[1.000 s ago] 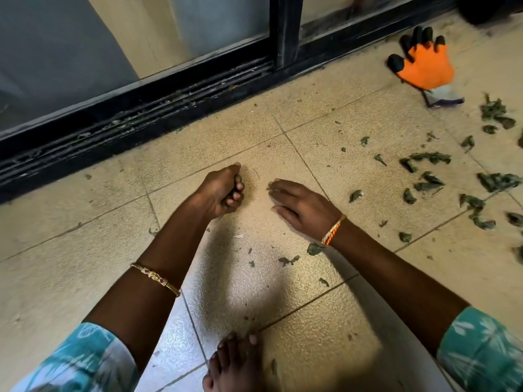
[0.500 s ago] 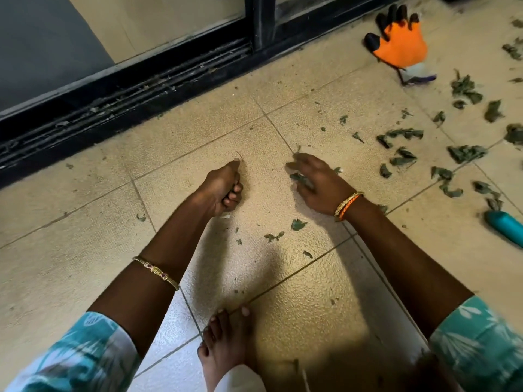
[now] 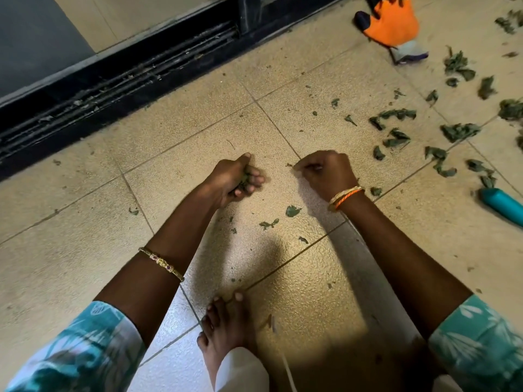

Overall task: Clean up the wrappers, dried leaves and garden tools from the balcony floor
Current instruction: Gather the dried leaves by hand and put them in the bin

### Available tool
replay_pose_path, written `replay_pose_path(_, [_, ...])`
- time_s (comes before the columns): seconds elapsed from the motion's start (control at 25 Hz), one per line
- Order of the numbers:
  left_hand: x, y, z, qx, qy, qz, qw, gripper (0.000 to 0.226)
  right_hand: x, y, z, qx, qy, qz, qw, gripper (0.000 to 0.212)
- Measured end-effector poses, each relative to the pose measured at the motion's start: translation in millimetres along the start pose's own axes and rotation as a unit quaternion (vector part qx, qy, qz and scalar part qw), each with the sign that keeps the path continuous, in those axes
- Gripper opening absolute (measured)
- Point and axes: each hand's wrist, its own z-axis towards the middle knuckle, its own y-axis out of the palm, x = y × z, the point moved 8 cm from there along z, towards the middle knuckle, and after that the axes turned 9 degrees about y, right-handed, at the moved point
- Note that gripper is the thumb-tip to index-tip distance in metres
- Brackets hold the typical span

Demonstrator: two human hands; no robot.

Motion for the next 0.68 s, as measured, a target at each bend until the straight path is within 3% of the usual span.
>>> replay_pose_path(0.08, [7,12,-2,-0.029,0.012,0.02,0.999,0.048,3,-12,6,-0.07,0.101,0.164,0.979,0.011])
replay_pose_path(0.2, [16,41,-9,-0.118,0.014,0.0,0.993,0.056,-25,-23,9,-0.125,0.08,0.273,0.95,0.02])
replay_pose_path(0.28, [20,59,-15,-0.161,0.006,-0.017,0.987,0.054,-41,-20,8,-0.09,0.067,0.206,0.972,0.029])
replay_pose_path(0.4, [25,62,-12,-0.135,0.01,-0.033,0.99,0.042,-56,-6,4,-0.058,0.009,0.09,0.994,0.022])
replay_pose_path(0.48, [22,51,0,-0.101,0.01,-0.045,0.994,0.035,-51,-13,6,-0.019,-0.007,0.094,0.995,0.016])
replay_pose_path(0.56, [17,33,8,-0.063,-0.01,-0.085,0.994,0.035,-22,-34,11,0.048,0.043,0.103,0.993,0.022])
replay_pose_path(0.68, [11,14,12,-0.033,-0.032,-0.123,0.991,0.041,30,-43,7,0.081,0.109,-0.041,0.99,0.028])
